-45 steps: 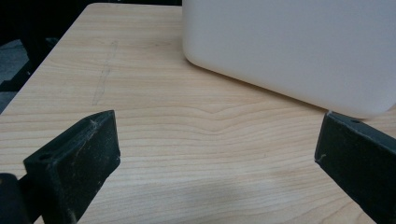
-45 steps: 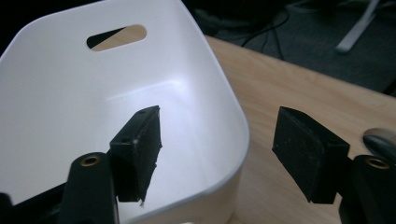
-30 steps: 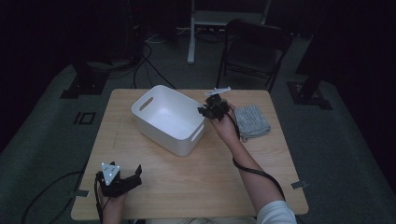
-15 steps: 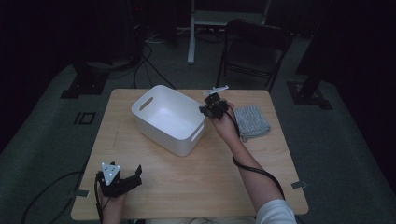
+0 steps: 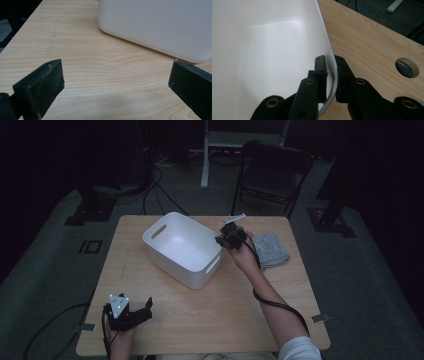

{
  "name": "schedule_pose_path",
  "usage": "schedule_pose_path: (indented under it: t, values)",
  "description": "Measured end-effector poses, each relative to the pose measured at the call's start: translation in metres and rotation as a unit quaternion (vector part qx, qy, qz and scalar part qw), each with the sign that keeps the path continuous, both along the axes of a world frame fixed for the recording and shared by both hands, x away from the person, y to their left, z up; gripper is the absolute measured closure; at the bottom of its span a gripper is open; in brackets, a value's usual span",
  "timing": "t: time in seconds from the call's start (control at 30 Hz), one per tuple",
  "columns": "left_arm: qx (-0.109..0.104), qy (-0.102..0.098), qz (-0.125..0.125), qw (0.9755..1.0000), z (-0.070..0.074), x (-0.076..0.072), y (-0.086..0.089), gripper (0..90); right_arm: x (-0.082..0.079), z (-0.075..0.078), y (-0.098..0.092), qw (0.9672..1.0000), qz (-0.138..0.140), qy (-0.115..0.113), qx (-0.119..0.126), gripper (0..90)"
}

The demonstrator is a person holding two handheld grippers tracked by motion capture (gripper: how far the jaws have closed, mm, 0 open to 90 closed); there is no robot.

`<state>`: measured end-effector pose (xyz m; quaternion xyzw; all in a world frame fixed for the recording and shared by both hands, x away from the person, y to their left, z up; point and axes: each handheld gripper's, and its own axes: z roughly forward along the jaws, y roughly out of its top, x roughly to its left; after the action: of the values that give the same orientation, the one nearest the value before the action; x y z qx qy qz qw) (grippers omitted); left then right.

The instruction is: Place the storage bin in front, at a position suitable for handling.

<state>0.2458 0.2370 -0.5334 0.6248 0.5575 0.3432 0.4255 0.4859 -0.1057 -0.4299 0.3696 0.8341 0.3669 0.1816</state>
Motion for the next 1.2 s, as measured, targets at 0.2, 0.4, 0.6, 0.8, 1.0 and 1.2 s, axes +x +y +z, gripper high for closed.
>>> schedule_pose_path:
  t: [0.2,0.4,0.6,0.8,1.0,1.2]
  values:
    - [-0.002,0.001,0.0,1.0,0.0,0.0,-0.001,0.3,-0.003,0.0,-0.007,1.0,0.003,0.002,0.005,82.4]
    - [-0.005,-0.001,0.002,1.0,0.0,-0.001,0.0,0.3,-0.012,-0.001,-0.014,0.9999,0.005,-0.011,-0.002,82.2]
    - [-0.006,-0.004,0.002,1.0,0.001,-0.002,-0.001,0.3,-0.016,-0.001,-0.022,0.9998,0.019,-0.004,-0.004,81.4]
    - [-0.018,-0.007,-0.007,0.9998,0.001,-0.003,-0.002,0.3,-0.024,-0.001,-0.03,0.9998,0.022,-0.001,-0.003,81.3]
    - [-0.03,-0.021,-0.042,0.9984,0.003,-0.004,-0.005,0.3,-0.031,-0.002,-0.036,0.9997,0.024,-0.003,-0.001,81.2]
    - [-0.06,-0.03,-0.057,0.9962,0.006,-0.004,-0.016,0.3,-0.038,-0.002,-0.041,0.9994,0.029,-0.01,-0.014,80.9]
